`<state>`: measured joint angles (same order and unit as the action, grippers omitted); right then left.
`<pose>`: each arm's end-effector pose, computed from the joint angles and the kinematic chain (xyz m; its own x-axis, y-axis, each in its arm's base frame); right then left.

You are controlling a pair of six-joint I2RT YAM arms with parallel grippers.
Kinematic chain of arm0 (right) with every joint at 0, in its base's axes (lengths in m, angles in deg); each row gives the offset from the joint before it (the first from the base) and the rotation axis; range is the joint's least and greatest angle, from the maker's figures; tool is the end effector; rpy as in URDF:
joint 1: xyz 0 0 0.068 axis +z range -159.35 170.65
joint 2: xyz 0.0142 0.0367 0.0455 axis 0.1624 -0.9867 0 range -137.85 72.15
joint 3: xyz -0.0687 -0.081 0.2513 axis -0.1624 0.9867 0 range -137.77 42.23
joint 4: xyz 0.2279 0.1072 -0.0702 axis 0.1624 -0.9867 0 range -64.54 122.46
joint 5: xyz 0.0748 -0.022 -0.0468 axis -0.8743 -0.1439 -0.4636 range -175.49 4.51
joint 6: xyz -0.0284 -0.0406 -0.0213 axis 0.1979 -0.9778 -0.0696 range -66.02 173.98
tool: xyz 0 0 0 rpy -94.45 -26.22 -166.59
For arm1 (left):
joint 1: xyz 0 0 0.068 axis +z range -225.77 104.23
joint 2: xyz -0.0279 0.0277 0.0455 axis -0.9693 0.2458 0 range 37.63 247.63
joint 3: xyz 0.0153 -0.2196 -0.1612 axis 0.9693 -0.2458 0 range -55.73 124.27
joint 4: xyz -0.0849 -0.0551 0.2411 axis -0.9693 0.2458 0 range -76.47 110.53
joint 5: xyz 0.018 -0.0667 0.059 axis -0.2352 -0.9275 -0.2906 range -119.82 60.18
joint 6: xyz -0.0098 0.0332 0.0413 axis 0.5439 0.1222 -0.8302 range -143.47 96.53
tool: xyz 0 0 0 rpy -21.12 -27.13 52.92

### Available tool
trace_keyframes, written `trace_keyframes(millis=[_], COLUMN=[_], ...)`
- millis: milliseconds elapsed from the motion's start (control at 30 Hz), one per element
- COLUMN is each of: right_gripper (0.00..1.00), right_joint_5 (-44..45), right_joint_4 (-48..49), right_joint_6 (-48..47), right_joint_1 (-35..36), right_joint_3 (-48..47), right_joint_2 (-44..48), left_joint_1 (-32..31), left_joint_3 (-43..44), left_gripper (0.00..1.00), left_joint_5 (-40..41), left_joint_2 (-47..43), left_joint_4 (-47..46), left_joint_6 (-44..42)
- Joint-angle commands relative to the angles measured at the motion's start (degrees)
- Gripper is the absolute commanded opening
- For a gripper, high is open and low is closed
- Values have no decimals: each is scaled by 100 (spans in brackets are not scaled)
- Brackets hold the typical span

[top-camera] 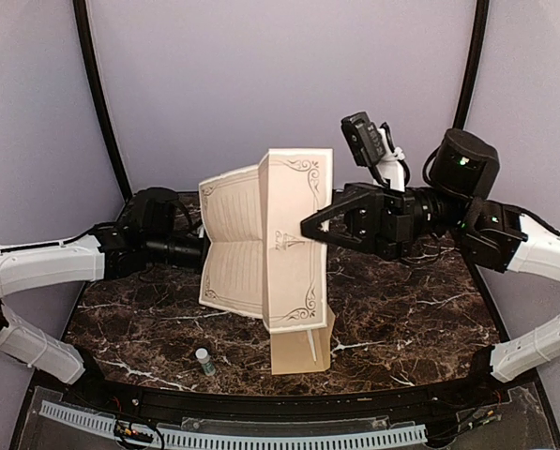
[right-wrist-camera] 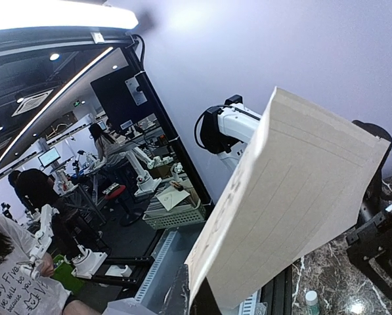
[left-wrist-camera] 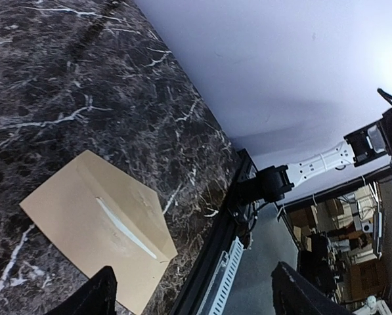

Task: Place the letter into the envelope and seal it
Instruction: Fold the letter.

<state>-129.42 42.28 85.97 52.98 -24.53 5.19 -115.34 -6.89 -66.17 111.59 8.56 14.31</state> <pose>0.0989 0.2418 0.4322 -0.4404 -0.0181 -0.8976 -0.8515 -0.3085 0.4240 0.2106 -0.2015 0.2822 -0.7870 0.0103 -0.6169 0.5818 0.3449 -0.7365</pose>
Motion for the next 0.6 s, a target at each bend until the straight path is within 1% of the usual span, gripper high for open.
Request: trace_keyframes(millis=[0, 100, 200, 367, 567], right_gripper=[0, 0, 0, 0, 0], right_joint_5=[107, 530, 790, 850, 887], right_joint_4=[293, 90, 26, -18, 72], right_joint_6=[-94, -200, -166, -32, 43], right_joint_1=[69, 57, 5, -127, -219], right_joint_3=[-51, 111, 327, 477, 544], right_joint_2=[144, 290, 383, 307, 281], left_joint_1=[-353, -383, -380, -377, -381], left_joint_3=[247, 184, 147, -25, -60], left_gripper=[79, 79, 79, 79, 80], left_joint_5=[-597, -810, -910, -1291, -1376], left_joint_2=[115, -133, -389, -711, -911], left_joint_4=[-889, -1383, -1496, -2077, -2131], left_joint_6=[29, 130, 207, 667, 784])
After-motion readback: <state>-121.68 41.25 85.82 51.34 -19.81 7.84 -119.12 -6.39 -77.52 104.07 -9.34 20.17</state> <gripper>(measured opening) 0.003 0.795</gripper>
